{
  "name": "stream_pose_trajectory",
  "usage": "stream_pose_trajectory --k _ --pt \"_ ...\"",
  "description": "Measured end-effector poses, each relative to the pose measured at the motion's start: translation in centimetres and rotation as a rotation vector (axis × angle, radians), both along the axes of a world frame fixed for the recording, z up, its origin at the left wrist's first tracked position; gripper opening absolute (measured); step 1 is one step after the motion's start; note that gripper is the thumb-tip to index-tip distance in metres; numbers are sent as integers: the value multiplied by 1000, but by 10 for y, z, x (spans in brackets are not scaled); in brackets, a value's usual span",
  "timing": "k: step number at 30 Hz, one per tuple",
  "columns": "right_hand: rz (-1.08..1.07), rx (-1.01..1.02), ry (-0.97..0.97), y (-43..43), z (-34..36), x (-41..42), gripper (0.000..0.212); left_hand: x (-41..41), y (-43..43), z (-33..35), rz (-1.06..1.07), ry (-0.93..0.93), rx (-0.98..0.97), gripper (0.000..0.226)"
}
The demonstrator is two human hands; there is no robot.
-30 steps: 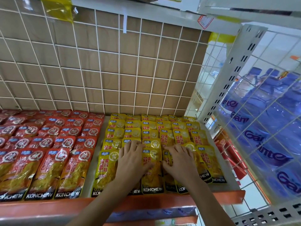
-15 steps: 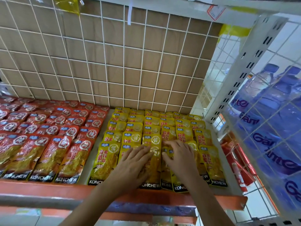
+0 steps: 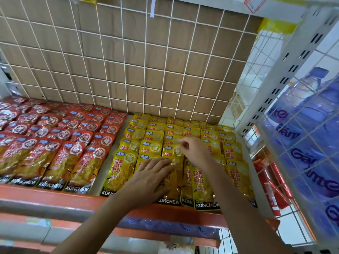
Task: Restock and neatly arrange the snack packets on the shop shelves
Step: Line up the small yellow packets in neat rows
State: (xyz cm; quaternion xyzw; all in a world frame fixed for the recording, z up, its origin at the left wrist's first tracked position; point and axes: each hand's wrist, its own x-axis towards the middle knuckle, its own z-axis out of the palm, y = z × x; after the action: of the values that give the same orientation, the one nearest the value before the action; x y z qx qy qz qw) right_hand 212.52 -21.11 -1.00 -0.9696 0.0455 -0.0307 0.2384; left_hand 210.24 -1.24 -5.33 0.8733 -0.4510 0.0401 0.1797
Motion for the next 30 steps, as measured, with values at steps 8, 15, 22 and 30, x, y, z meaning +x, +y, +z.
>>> stream_pose_trajectory --k 8,15,22,30 --pt "-77 90 42 1 -5 11 16 4 0 -1 -15 -81 23 56" --pt "-113 124 64 0 -7 14 11 3 -1 0 -10 -107 26 57" --pt "-116 105 26 2 -10 13 10 5 -4 6 -3 -121 10 53" --pt "-210 83 -83 -5 -4 21 15 20 -24 25 -59 31 92 61"
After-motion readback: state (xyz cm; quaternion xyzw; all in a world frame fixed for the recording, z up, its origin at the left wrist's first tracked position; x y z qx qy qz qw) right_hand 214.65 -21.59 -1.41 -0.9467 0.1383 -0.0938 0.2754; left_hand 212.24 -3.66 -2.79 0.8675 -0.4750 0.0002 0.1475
